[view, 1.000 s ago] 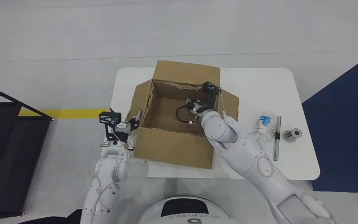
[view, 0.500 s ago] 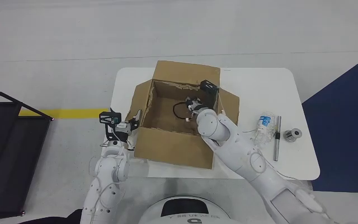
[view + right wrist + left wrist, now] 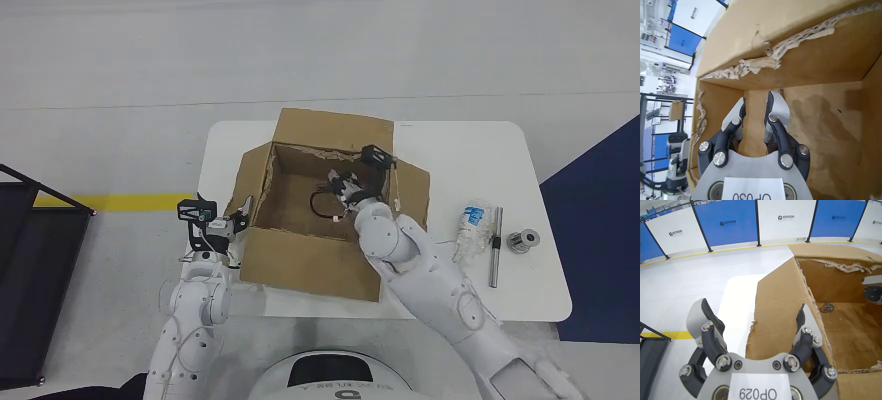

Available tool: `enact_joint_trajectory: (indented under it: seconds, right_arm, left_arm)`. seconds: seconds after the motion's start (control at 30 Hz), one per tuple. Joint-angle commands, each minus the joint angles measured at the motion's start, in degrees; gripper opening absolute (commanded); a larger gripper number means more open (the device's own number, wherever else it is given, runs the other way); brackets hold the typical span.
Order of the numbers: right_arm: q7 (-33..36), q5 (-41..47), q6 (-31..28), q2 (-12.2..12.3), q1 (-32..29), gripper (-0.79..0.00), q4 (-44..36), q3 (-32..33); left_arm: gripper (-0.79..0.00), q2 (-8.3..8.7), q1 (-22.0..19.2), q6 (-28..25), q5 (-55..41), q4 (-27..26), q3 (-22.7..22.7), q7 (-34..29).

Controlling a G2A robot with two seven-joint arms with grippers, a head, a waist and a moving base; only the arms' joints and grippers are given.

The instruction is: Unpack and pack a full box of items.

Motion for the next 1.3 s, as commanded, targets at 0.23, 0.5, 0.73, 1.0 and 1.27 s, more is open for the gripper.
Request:
enact_joint_trajectory:
  seconds: [0.23, 0.5, 0.73, 1.0, 1.27]
  right_arm:
    - [-2.5, 1.7, -24.4, 5.0, -27.9, -0.505, -26.4, 21.6]
    - [-14.5, 10.9, -41.0, 5.7, -45.4, -0.474, -29.2, 37.0]
    - [-18.4, 22.2, -45.3, 5.4, -50.7, -0.462, -24.8, 44.4]
    - [-19.5, 25.0, -45.7, 5.3, -51.2, -0.339, -23.6, 46.0]
    - [-20.4, 15.4, -42.5, 5.3, -51.0, 0.0, -22.6, 46.9]
  left_arm:
    - [0.0, 0.0, 0.0, 0.0, 0.0, 0.0, 0.0, 0.0]
    - [0.0, 0.0, 0.0, 0.0, 0.0, 0.0, 0.0, 0.0]
    - [0.0, 0.0, 0.0, 0.0, 0.0, 0.0, 0.0, 0.0]
    - [0.0, 0.0, 0.0, 0.0, 0.0, 0.0, 0.0, 0.0]
    - [0.0, 0.0, 0.0, 0.0, 0.0, 0.0, 0.0, 0.0]
